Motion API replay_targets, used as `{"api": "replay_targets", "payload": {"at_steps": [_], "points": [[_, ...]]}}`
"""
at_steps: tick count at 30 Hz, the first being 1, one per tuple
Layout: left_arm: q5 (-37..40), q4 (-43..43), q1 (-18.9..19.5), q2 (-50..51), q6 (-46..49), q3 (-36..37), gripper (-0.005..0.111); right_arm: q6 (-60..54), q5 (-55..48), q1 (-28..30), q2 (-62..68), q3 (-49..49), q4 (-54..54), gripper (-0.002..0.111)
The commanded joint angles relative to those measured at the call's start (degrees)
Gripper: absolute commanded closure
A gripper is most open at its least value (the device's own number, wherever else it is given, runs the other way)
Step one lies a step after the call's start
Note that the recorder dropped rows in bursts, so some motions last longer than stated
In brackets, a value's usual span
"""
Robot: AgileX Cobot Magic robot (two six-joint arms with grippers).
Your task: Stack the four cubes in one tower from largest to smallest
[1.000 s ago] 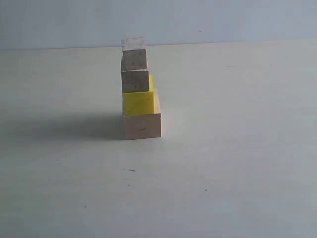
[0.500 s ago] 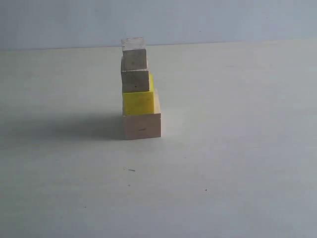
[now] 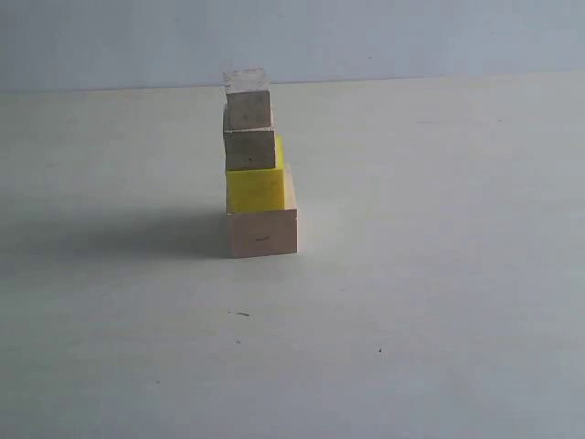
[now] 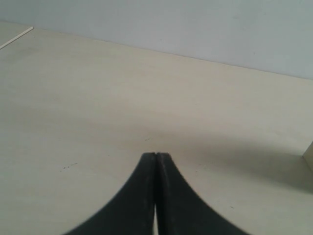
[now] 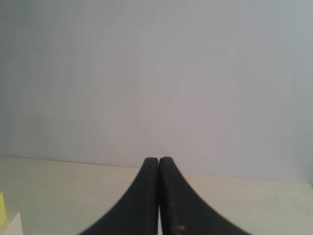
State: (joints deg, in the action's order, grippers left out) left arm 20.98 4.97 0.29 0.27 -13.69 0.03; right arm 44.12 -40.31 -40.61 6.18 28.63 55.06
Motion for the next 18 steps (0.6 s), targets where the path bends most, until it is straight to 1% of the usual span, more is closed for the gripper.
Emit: {"api": "replay_targets", "payload": {"at_steps": [1,13,14,16,17,18], "points": [[0.05,0.17,-0.42,-0.27,-0.05,-0.03,0.107,-0.10,0.63,-0.06,-0.30,-0.23,-0.12,0.108],[0.05,0.17,-0.42,-0.27,-0.05,-0.03,0.107,-0.10,0.63,0.05,-0.82,-0.23,-0.12,0.108],[0.05,0.17,-0.42,-0.27,-0.05,-0.03,0.107,-0.10,0.63,0.63,-1.07,-0.23,-0.12,0.108],[0.05,0.17,-0.42,-0.27,-0.05,-0.03,0.107,-0.10,1.04,4.11,-1.86,-0.23,-0.28,0.108],[0.05,0.17,-0.42,-0.27,-0.05,-0.03,0.107,-0.10,1.04,6.09,-2.20,-0.23,-0.28,0.108],[0.05,0.17,-0.42,-0.27,-0.05,-0.03,0.107,-0.10,1.04,9.57,-2.64,-0.23,-0.41,0.108]]}}
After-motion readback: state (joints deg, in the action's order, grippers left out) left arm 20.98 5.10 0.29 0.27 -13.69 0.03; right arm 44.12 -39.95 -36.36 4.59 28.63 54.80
